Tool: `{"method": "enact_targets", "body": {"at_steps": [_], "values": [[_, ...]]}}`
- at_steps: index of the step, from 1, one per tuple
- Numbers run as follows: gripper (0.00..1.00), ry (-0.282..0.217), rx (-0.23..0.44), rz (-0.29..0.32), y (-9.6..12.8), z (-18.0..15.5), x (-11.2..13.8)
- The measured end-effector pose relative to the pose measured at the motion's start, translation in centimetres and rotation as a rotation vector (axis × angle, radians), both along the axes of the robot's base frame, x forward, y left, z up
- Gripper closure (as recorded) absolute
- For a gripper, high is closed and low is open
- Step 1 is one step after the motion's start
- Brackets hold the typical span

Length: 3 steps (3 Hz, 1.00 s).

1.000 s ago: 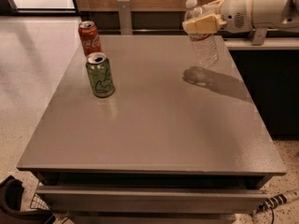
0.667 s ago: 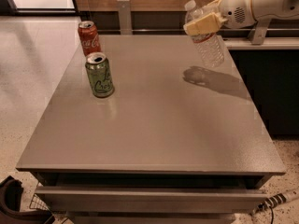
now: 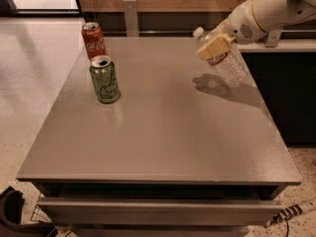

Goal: Knock water bottle over

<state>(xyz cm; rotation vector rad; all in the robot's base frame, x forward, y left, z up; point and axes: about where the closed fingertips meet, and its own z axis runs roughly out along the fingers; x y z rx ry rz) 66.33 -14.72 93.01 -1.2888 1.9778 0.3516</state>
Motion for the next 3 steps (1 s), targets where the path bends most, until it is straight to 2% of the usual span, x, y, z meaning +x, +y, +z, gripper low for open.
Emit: {"method": "enact_targets", "body": {"at_steps": [1, 3], "values": [[1.0, 0.02, -0.035, 0.021, 0.8, -1.5, 0.0], [1.0, 0.097, 0.023, 0.129, 5.8, -6.9, -0.7]]}}
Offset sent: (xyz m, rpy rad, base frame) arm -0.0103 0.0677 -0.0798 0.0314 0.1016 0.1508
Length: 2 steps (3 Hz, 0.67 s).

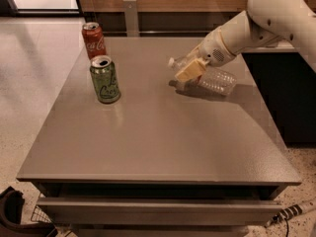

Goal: Knock water bottle over

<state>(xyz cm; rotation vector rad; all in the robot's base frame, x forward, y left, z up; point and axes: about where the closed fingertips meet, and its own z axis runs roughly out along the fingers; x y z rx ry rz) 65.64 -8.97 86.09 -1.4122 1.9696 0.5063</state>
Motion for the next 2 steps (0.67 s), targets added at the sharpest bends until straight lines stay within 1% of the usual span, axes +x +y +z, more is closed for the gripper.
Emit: {"method": "enact_targets", "body": {"at_steps": [1, 2], "values": [[1.0, 0.052, 0.026, 0.045, 1.87, -2.14, -0.24], [0.86, 0.061, 0.029, 0.053, 2.23, -2.55, -0.28]]}}
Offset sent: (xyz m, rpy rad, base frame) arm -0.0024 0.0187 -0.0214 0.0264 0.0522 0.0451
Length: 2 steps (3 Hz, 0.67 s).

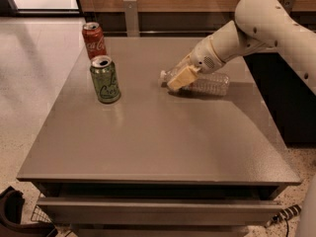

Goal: Knock water bottle over

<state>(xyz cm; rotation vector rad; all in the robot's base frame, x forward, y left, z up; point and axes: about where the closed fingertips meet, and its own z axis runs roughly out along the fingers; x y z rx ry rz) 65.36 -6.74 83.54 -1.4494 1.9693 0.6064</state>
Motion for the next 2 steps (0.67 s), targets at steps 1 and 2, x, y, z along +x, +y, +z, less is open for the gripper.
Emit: {"method": "enact_targets", "body": {"at_steps": [1, 2], "values": [[0.63, 0.003, 0.0, 0.004, 0.21, -0.18, -0.01], [0.39, 0.006, 0.001, 0.007, 0.43, -0.36, -0.02]]}}
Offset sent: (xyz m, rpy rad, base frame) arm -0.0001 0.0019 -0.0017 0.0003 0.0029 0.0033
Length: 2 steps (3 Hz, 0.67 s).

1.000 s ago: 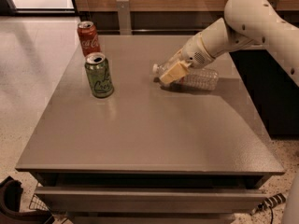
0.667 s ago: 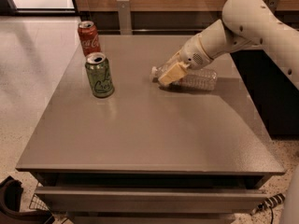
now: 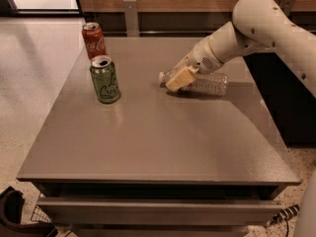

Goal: Knock water bottle over

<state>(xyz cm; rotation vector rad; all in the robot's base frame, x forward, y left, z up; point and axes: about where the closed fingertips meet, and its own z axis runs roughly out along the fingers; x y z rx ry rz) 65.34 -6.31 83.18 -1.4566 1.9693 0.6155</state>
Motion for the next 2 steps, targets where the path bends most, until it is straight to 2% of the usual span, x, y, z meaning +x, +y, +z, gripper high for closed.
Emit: {"method": "enact_targets", "body": {"at_steps": [1, 2], "values": [[0.17, 0.003, 0.0, 0.004, 0.22, -0.18, -0.01], [0.0, 0.004, 0.0, 0.005, 0.28, -0.23, -0.01]]}}
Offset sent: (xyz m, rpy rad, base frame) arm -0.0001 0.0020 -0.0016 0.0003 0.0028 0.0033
